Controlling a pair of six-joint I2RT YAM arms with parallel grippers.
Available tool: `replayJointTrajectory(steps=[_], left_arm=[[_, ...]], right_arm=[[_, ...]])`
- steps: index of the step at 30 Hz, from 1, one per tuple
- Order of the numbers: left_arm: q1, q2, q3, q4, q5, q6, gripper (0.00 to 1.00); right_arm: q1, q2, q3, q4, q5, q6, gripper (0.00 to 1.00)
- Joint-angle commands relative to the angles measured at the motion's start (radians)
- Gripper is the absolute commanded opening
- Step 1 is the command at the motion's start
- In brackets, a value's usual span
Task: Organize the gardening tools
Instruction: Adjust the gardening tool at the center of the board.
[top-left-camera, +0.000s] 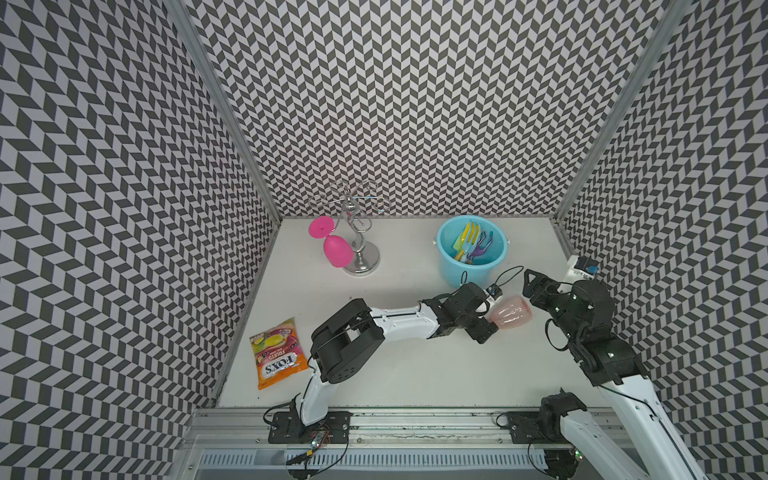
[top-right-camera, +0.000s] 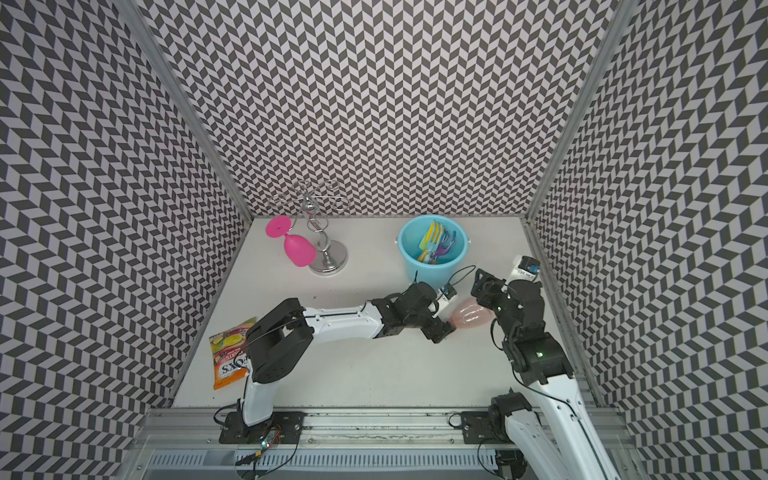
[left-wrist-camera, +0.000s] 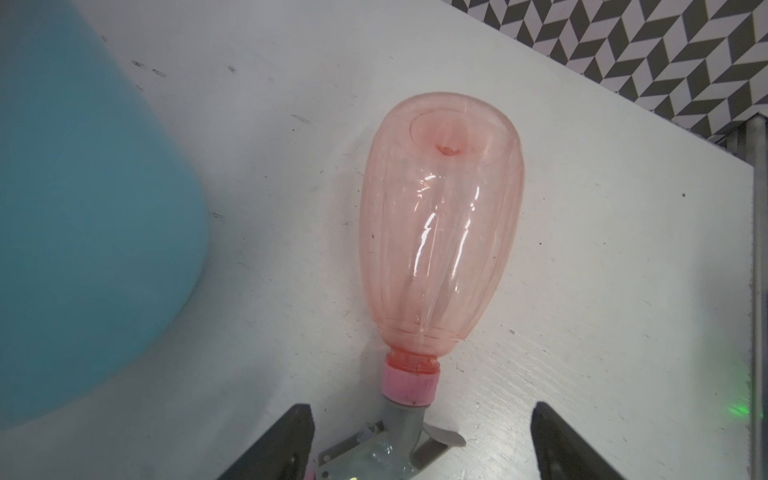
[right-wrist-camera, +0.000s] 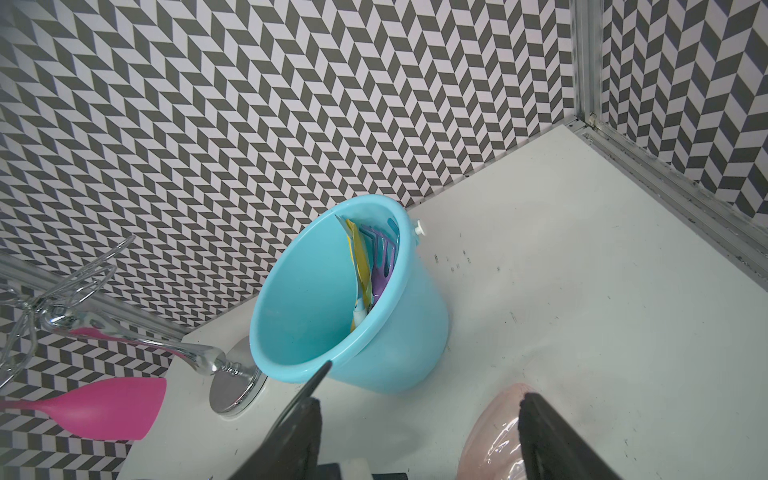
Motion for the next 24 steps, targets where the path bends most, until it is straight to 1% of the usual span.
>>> replayJointTrajectory(steps=[1, 4, 10, 13, 19, 21, 22, 24], left_arm=[[-0.008, 0.046, 0.049, -0.004, 0.036, 0.050, 0.83], [-0.008, 0.088, 0.081, -0.009, 0.039, 0.062, 0.81], [-0.009, 0.169, 0.164, -0.034, 0.050, 0.085, 0.74], [-0.010, 0.192, 0.182, -0.038, 0.045, 0.094, 0.71], [-0.014, 0.222, 0.205, -0.043, 0.037, 0.090, 0.58], [-0.018, 0.231, 0.216, -0.042, 0.036, 0.086, 0.51], [-0.021, 0.236, 0.218, -0.042, 0.035, 0.084, 0.50], [-0.026, 0.243, 0.228, -0.046, 0.035, 0.084, 0.40]], right_arm=[[-0.008, -0.017, -0.001, 0.013, -0.018, -0.014, 0.76], [-0.007, -0.022, 0.006, 0.004, -0.018, -0.022, 0.76], [-0.008, -0.027, 0.006, -0.003, -0.039, -0.022, 0.76], [-0.009, -0.029, 0.007, -0.009, -0.040, -0.022, 0.75], [-0.008, -0.035, 0.006, -0.020, -0.034, -0.023, 0.75], [-0.008, -0.036, 0.006, -0.020, -0.035, -0.021, 0.75], [-0.009, -0.035, 0.007, -0.018, -0.036, -0.020, 0.75], [-0.009, -0.034, 0.007, -0.018, -0.039, -0.019, 0.75]])
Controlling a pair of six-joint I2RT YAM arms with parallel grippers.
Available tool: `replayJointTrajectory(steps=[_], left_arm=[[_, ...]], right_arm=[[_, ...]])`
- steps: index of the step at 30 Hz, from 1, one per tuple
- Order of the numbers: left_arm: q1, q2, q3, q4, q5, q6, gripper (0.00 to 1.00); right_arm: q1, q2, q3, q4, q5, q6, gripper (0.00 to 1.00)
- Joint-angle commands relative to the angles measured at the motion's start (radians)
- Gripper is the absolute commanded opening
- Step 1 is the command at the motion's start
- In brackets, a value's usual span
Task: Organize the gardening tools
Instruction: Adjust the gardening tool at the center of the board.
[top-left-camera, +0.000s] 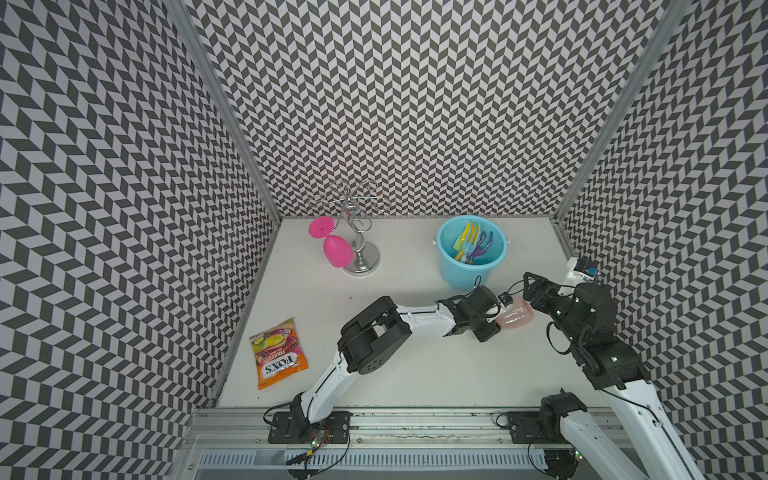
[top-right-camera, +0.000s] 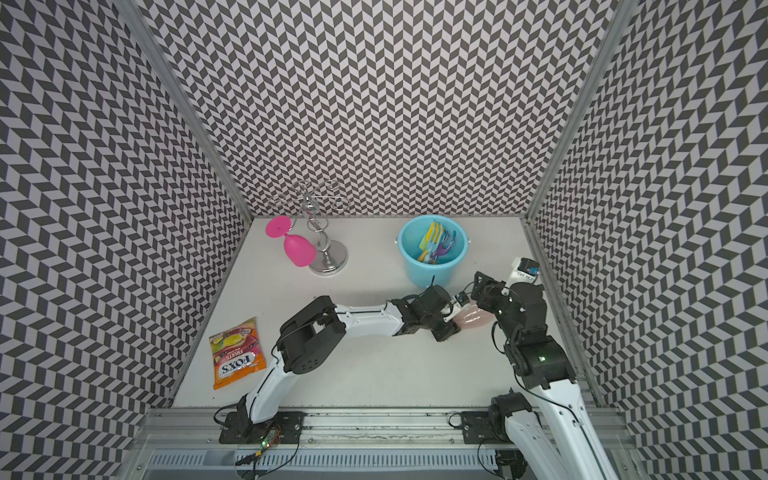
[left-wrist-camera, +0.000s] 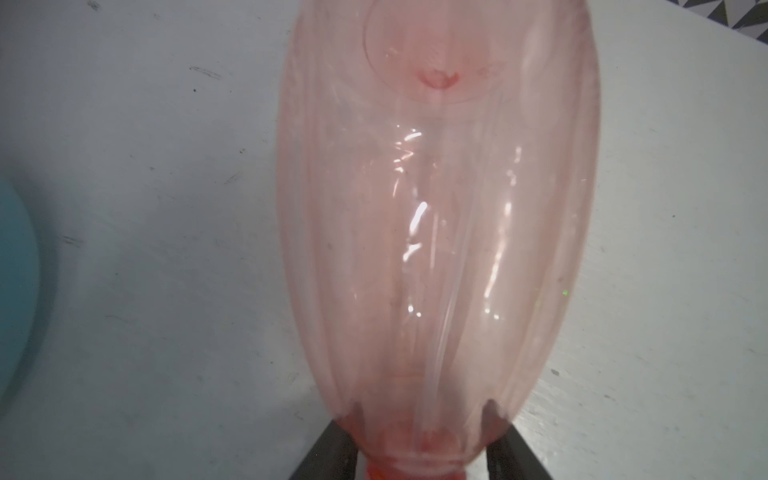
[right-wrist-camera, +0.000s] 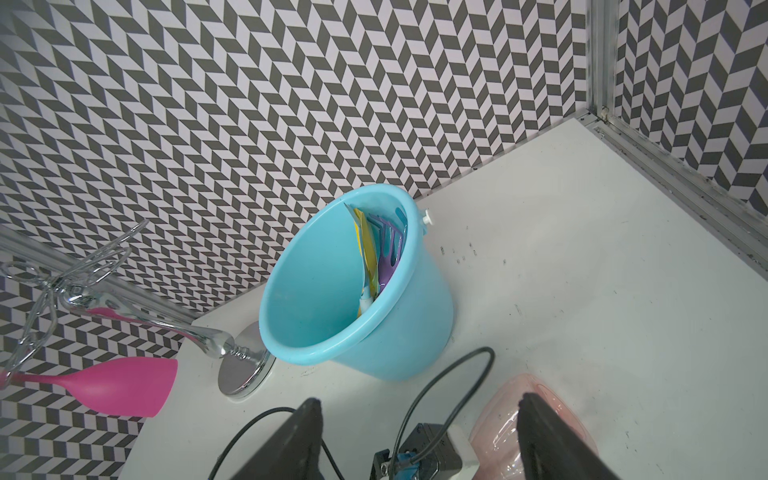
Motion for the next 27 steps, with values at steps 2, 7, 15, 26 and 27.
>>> replayJointTrajectory(steps=[2, 7, 15, 26, 27], left_arm=[[-0.021, 0.030, 0.047, -0.012, 0.001, 0.002, 0.32], [-0.028, 0.022, 0.050, -0.023, 0.006, -0.009, 0.17], [-0.035, -0.039, 0.017, -0.022, 0.010, -0.028, 0.09], [-0.035, -0.133, -0.034, -0.018, 0.018, -0.074, 0.08], [-0.035, -0.147, -0.043, -0.015, 0.018, -0.079, 0.08]], right_arm=[[-0.007, -0.008, 0.009, 0.011, -0.010, -0.003, 0.74], [-0.007, -0.022, 0.010, 0.007, -0.006, 0.004, 0.74], [-0.006, -0.043, 0.009, 0.010, -0.002, 0.016, 0.74], [-0.007, -0.046, 0.049, 0.011, 0.028, 0.012, 0.74], [-0.007, -0.045, 0.059, 0.006, 0.041, 0.011, 0.74]])
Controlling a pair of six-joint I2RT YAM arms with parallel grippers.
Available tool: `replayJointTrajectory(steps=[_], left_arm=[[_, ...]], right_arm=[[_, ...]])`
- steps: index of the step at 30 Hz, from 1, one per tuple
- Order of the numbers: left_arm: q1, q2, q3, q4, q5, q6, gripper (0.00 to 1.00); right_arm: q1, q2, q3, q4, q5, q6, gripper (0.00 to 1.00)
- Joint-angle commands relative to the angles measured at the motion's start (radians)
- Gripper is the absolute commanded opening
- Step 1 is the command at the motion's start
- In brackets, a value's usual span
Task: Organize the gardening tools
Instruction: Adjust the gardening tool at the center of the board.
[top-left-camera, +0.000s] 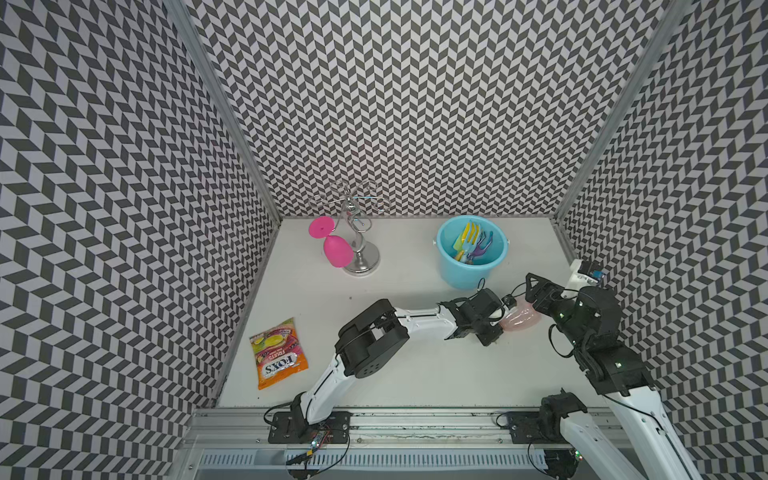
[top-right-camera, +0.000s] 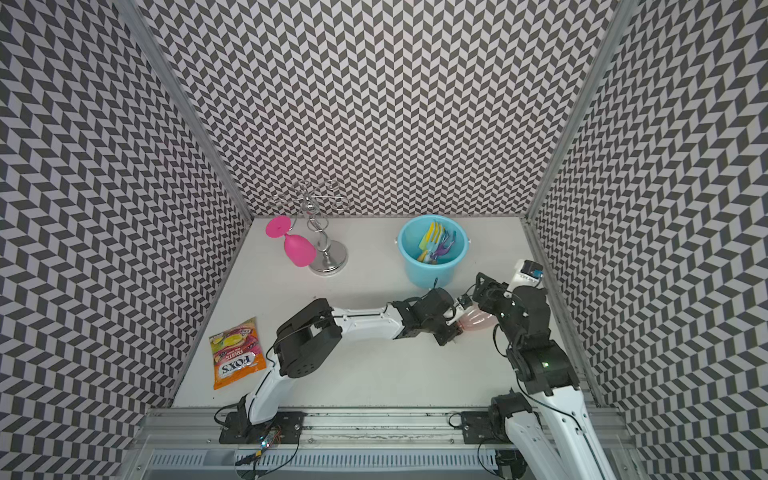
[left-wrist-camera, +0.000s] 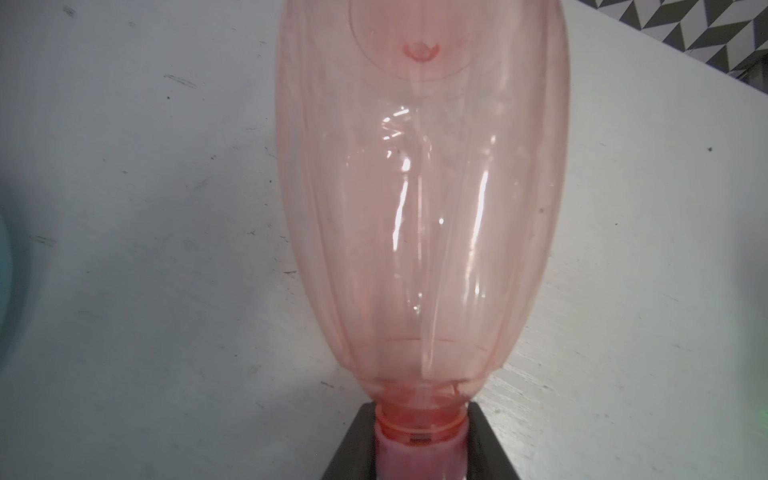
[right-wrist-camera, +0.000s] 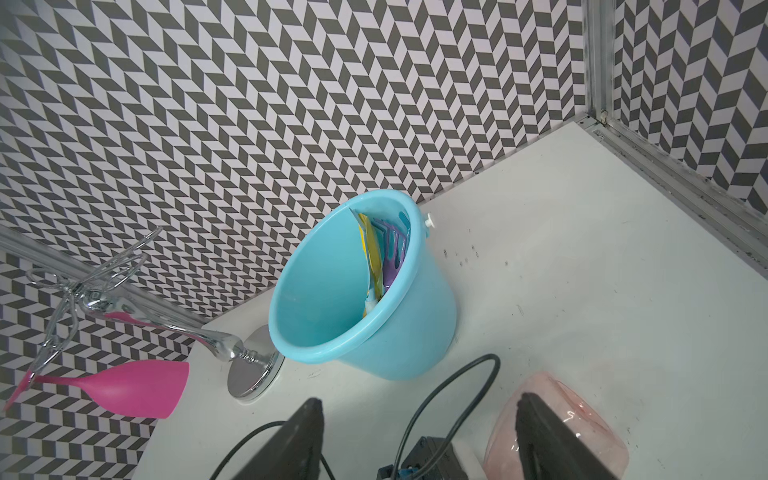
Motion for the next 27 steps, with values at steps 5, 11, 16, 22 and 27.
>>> replayJointTrajectory(steps=[5, 11, 16, 22, 27], left_arm=[[-0.007, -0.165, -0.084, 0.021, 0.006, -0.040, 0.08], [0.001, -0.257, -0.158, 0.017, -0.029, -0.074, 0.08], [0.033, -0.363, -0.212, 0.007, -0.042, -0.125, 0.08], [0.140, -0.508, -0.280, 0.023, -0.006, -0.228, 0.07], [0.225, -0.635, -0.341, 0.072, 0.017, -0.312, 0.08]], right_arm=[[-0.006, -0.004, 0.124, 0.031, 0.044, -0.014, 0.78], [-0.007, 0.019, 0.185, 0.046, 0.024, -0.013, 0.79], [-0.006, 0.033, 0.205, 0.074, 0.000, -0.007, 0.79], [-0.006, 0.047, 0.180, 0.151, -0.100, 0.012, 0.78], [-0.008, 0.054, 0.129, 0.260, -0.256, 0.017, 0.77]])
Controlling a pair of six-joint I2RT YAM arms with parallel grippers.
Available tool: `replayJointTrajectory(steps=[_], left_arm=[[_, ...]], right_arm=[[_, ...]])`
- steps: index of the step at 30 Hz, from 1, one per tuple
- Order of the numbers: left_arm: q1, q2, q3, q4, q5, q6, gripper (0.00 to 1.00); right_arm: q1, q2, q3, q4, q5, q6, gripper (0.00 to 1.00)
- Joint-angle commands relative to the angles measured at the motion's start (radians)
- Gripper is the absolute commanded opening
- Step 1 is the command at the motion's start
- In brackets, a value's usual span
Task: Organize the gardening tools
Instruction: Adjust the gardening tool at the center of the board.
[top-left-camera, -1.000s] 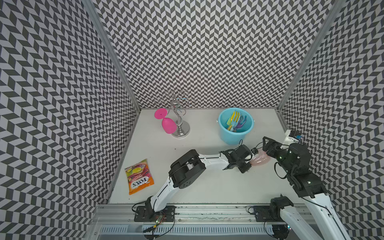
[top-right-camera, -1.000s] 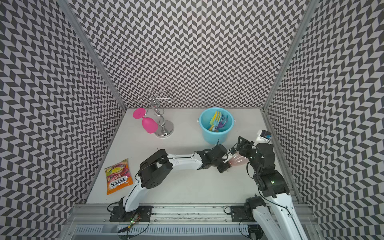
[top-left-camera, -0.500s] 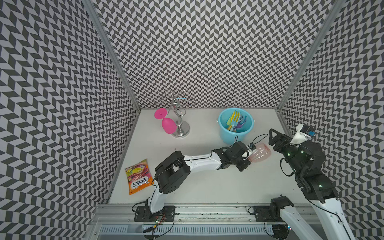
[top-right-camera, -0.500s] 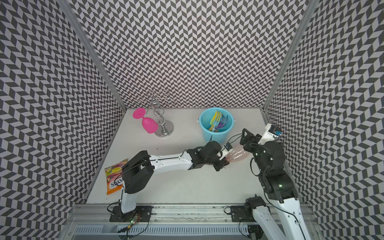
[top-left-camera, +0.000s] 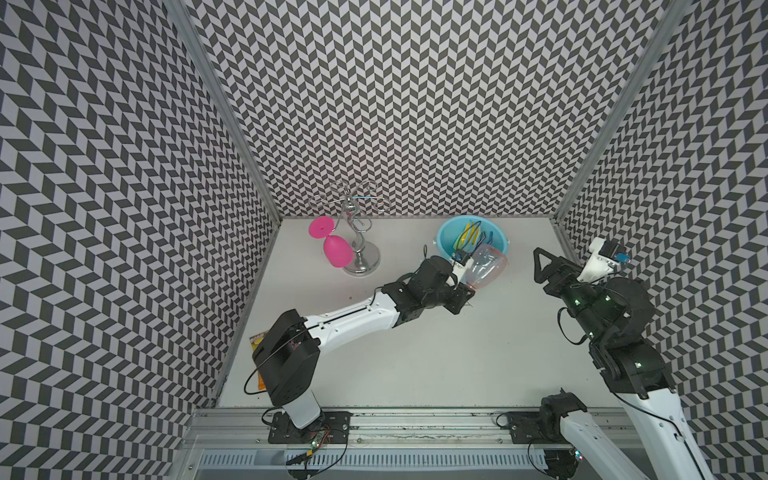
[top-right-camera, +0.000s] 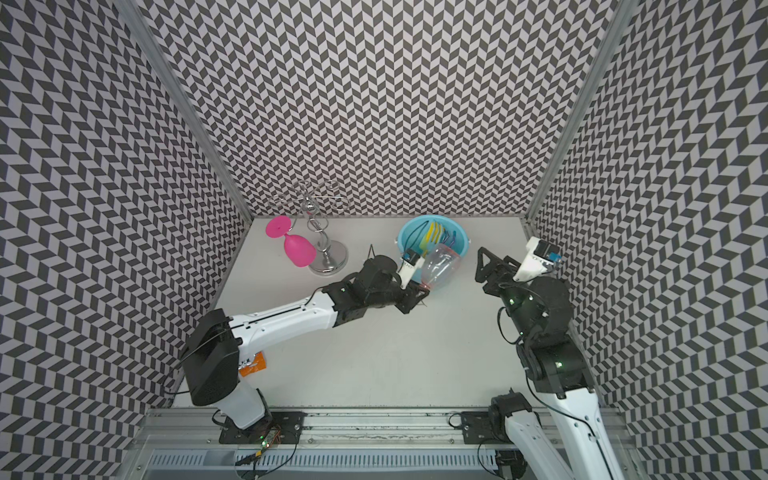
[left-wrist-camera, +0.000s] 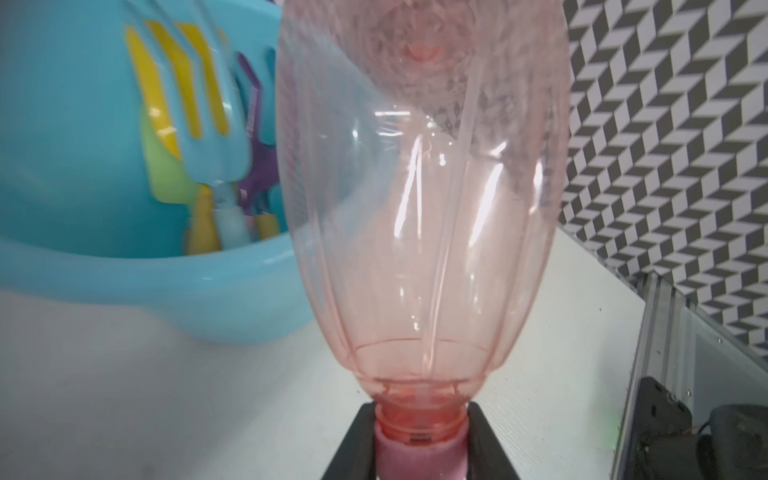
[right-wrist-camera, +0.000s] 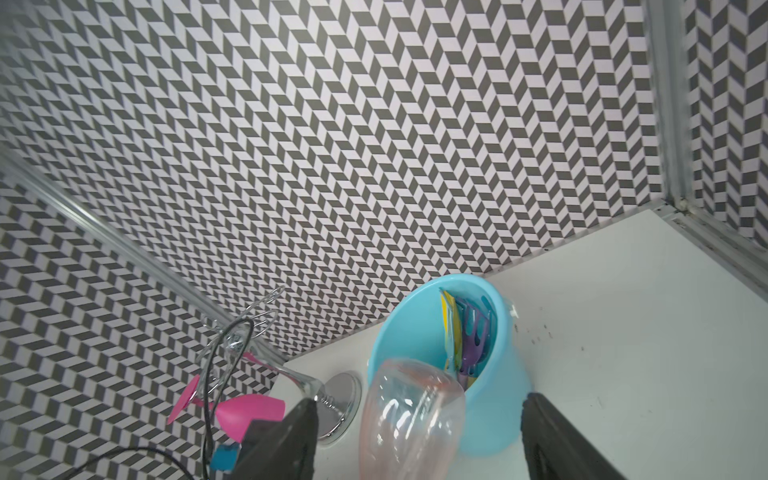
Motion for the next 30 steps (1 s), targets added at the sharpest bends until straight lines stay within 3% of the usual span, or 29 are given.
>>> replayJointTrajectory(steps=[1, 9, 12, 20, 30], left_arm=[[0.037, -0.084, -0.032, 0.064, 0.028, -0.091, 0.08], [0.146, -0.223, -0.128, 0.203, 0.099, -0.318, 0.08], [0.165, -0.251, -0.146, 0.259, 0.116, -0.410, 0.08], [0.194, -0.279, -0.212, 0.447, 0.186, -0.654, 0.08], [0.191, -0.287, -0.256, 0.545, 0.202, -0.819, 0.06]], right_arm=[[-0.006, 0.008, -0.036, 0.144, -0.150, 0.007, 0.77], [0.000, 0.065, -0.176, 0.394, -0.530, 0.030, 0.75], [0.041, 0.087, -0.229, 0.478, -0.565, 0.046, 0.75], [0.323, 0.129, -0.262, 0.566, -0.390, -0.079, 0.74], [0.495, 0.150, -0.361, 0.847, -0.067, -0.185, 0.69]])
